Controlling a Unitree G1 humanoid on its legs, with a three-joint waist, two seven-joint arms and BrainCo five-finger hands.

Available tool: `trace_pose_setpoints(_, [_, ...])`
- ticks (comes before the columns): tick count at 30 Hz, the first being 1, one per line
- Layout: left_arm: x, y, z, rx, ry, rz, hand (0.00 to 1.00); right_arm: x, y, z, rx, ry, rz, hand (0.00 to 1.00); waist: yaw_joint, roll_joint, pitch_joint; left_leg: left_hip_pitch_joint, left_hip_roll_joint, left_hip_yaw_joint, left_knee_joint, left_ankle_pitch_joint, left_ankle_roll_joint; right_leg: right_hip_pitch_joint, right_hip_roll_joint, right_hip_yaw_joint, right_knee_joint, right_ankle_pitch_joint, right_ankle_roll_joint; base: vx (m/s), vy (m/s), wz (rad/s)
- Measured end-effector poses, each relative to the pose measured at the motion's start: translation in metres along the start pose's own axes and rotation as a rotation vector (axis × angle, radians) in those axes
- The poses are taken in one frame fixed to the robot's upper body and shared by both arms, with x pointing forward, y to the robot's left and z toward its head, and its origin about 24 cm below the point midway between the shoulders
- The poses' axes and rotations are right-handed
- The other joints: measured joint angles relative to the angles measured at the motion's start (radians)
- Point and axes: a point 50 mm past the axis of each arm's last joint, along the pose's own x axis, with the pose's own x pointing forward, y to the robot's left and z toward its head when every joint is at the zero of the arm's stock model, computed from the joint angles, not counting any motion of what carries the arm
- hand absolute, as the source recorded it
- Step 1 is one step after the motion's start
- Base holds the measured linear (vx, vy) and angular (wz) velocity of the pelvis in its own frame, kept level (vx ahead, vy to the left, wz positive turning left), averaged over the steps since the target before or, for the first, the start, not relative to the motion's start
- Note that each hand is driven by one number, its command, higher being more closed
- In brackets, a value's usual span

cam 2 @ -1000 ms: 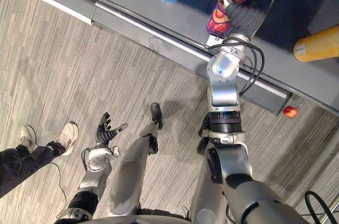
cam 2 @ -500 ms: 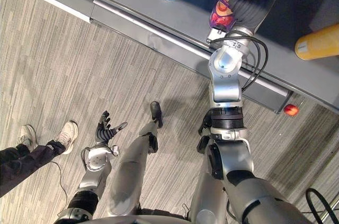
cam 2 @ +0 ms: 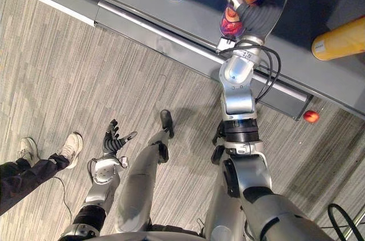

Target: Put the gum and the chips on the shelf.

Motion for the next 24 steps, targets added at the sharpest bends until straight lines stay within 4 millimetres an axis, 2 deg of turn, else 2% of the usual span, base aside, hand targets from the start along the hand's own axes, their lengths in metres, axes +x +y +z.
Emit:
trace_pose_setpoints(9, [0.000, 0.000, 0.000, 0.000, 0.002, 0.002, 0.00, -0.014, 0.003, -0.013, -0.006, 0.067, 0.020, 0.00, 0.001, -0.001, 0.000, -0.006, 0.012, 0.005, 0.031, -0.018, 0.000, 0.001, 0.009, 0.008, 0.000, 0.000, 0.000, 0.02, -0.034, -0.04])
trace_pose_setpoints(16, [0.000, 0.002, -0.003, 0.003, 0.015, 0.007, 0.00, -0.028, 0.005, -0.023, -0.027, 0.104, 0.061, 0.00, 0.000, -0.016, -0.003, -0.005, 0.031, 0.012, 0.066, -0.042, 0.000, 0.015, 0.026, 0.016, -0.001, 0.001, 0.000, 0.04, -0.031, -0.07])
trace_pose_setpoints(24, [-0.001, 0.002, -0.005, 0.004, 0.022, 0.009, 0.00, -0.047, 0.006, -0.035, -0.038, 0.169, 0.090, 0.00, -0.020, -0.026, -0.004, 0.007, 0.043, 0.009, 0.102, -0.063, 0.001, 0.043, 0.033, 0.016, -0.003, 0.001, 0.000, 0.03, -0.020, -0.03])
